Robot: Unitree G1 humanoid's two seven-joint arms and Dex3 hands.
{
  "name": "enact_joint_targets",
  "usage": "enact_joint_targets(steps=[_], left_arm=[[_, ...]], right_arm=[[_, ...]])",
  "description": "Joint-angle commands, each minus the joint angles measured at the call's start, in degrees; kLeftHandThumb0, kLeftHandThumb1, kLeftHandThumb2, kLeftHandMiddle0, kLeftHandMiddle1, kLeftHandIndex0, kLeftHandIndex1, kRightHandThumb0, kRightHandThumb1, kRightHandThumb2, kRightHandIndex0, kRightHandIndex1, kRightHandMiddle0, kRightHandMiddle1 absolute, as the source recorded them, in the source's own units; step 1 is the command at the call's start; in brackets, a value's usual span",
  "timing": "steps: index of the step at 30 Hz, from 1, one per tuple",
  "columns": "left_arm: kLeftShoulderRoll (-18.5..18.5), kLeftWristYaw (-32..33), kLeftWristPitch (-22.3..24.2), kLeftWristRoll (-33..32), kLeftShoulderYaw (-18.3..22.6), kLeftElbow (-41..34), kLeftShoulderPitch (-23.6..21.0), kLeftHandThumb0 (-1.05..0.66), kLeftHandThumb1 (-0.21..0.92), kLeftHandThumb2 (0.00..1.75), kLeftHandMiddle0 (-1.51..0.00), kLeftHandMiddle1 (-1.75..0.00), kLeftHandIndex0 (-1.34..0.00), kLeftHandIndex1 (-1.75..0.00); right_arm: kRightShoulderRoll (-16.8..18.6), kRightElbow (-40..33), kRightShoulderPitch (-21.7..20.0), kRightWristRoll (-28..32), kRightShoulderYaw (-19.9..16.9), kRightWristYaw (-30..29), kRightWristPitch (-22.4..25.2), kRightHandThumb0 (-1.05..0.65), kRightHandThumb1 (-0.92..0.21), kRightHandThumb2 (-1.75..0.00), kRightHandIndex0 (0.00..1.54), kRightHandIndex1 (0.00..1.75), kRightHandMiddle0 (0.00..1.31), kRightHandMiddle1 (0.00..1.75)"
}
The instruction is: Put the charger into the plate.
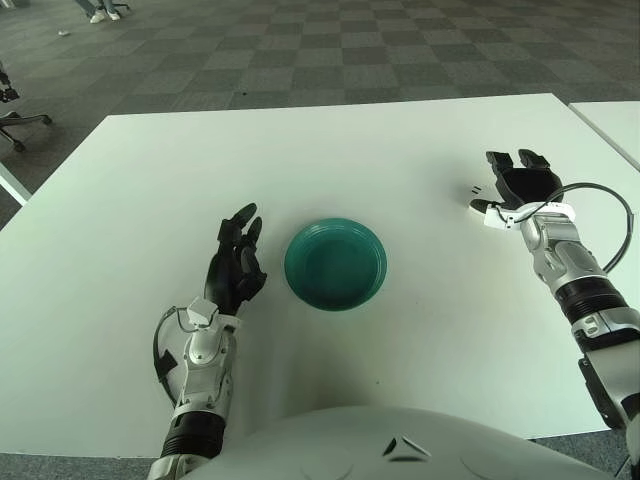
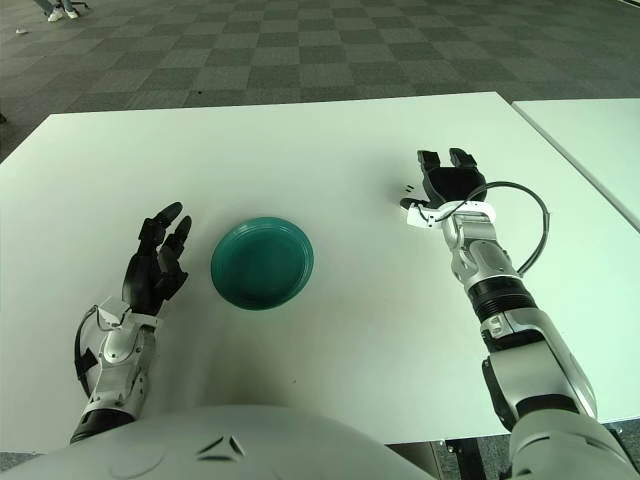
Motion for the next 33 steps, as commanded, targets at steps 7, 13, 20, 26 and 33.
enact_joint_targets(steps=[7, 13, 20, 26, 33], left_arm=[[-1.5, -0.3, -0.3, 0.5, -0.5, 5.7, 3.2, -0.95, 0.92, 0.90, -0.28, -0.01, 0.00, -0.71], [-1.5, -1.3, -0.3, -0.3, -0.6, 5.9, 3.0, -0.98, 0.92, 0.88, -0.29, -0.01, 0.00, -0.75], [-1.5, -2.1, -0.5, -0.8, -0.4, 6.0, 2.7, -0.97, 0.92, 0.88, -0.27, 0.00, 0.00, -0.72], [-1.5, -1.8, -0.7, -0.5, -0.2, 5.8, 2.8, -0.97, 0.92, 0.89, -0.26, 0.00, 0.00, -0.71], [-1.6, -1.8, -0.7, -0.7, 0.0, 5.6, 3.1, -0.98, 0.92, 0.90, -0.26, 0.00, 0.00, -0.75]], right_arm=[[-3.1, 2.7, -2.2, 2.1, 1.4, 4.8, -3.3, -1.05, -0.92, -0.71, 0.06, 0.00, 0.00, 0.19], [-3.0, 6.1, -4.0, 2.5, 2.3, 5.8, -4.1, -1.05, -0.92, -0.71, 0.09, 0.01, 0.00, 0.17], [-2.4, 9.8, -5.7, 2.8, 3.4, 5.7, -4.9, -1.05, -0.92, -0.70, 0.14, 0.03, 0.00, 0.21], [-2.1, 12.7, -6.3, 2.7, 4.7, 5.3, -5.6, -1.05, -0.92, -0.71, 0.15, 0.02, 0.00, 0.21], [-1.9, 15.9, -7.0, 2.8, 6.3, 5.3, -6.8, -1.05, -0.92, -0.70, 0.15, 0.01, 0.00, 0.20]])
